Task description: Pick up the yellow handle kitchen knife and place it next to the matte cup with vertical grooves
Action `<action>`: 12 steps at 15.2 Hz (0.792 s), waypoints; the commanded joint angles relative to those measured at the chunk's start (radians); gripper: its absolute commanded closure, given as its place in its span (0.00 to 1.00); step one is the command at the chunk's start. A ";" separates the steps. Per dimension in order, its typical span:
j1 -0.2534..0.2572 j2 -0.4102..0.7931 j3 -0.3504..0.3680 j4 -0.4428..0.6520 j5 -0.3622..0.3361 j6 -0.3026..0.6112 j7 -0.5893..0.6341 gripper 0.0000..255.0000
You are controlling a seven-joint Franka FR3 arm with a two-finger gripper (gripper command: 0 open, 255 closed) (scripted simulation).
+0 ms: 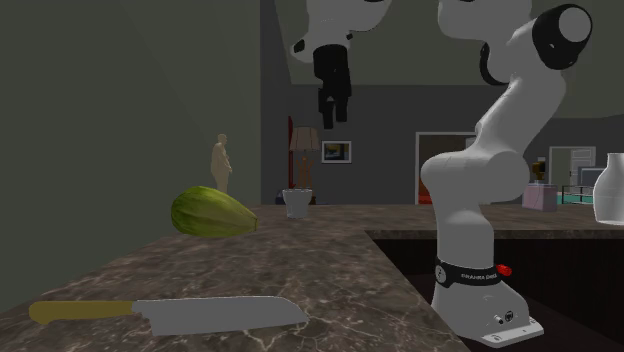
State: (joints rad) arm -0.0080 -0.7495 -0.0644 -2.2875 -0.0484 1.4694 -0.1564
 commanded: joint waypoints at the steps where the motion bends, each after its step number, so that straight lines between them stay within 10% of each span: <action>1: 0.000 0.000 0.000 0.000 0.000 0.000 0.000 0.00; 12: 0.040 0.220 0.153 -0.059 0.102 0.298 0.228 0.00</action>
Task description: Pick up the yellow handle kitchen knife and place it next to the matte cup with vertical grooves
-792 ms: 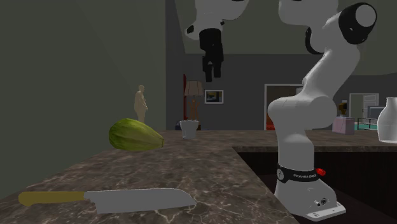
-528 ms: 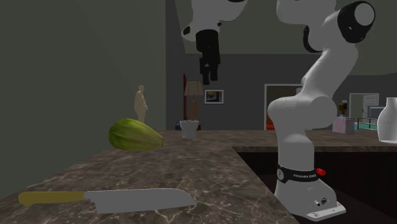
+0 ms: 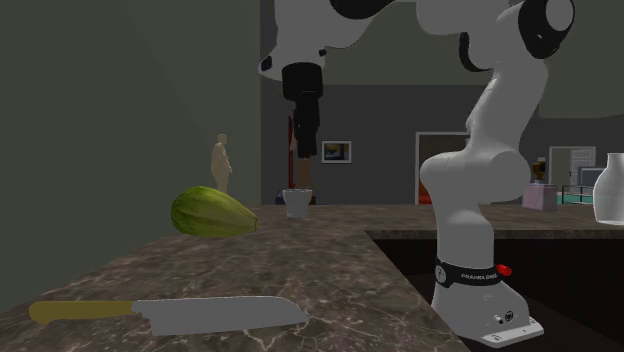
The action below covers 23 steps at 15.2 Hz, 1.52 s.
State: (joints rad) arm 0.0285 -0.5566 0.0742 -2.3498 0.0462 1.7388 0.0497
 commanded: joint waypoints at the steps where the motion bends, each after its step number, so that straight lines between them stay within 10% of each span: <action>1: 0.007 0.055 0.027 0.007 0.013 0.055 0.042 0.00; 23: 0.079 0.768 0.190 0.373 -0.099 0.426 0.469 0.00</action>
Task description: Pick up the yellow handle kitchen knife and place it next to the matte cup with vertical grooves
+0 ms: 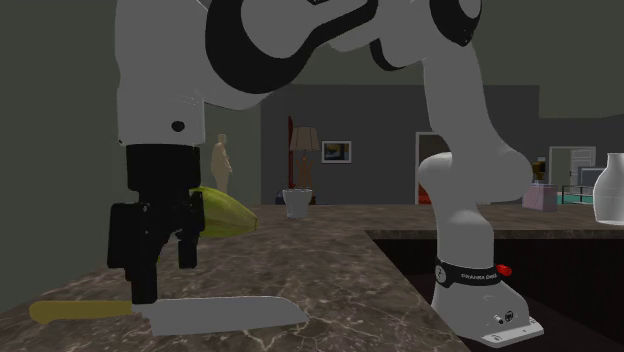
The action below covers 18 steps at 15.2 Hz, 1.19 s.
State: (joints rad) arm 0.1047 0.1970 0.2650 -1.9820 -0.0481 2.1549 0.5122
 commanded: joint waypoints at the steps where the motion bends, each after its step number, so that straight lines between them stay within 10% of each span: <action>1: 0.003 0.021 -0.001 -0.001 -0.007 0.022 0.009 0.00; 14: 0.007 0.059 -0.005 -0.030 -0.021 0.089 0.018 0.00; 15: 0.007 0.059 -0.005 -0.030 -0.021 0.089 0.018 1.00; 18: 0.007 0.059 -0.005 -0.030 -0.021 0.089 0.018 1.00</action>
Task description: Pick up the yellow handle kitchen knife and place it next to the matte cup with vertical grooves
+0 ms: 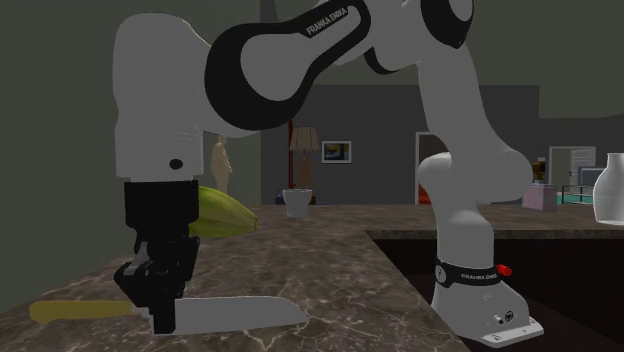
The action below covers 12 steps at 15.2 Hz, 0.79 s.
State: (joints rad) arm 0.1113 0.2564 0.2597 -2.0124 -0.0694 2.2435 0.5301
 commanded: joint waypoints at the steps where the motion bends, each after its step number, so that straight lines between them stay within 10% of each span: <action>1: 0.000 0.000 0.000 0.000 0.000 0.000 0.000 1.00; 12: -0.004 -0.043 0.005 0.030 0.015 -0.071 -0.010 1.00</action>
State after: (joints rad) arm 0.1085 0.2185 0.2642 -1.9884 -0.0559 2.1835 0.5225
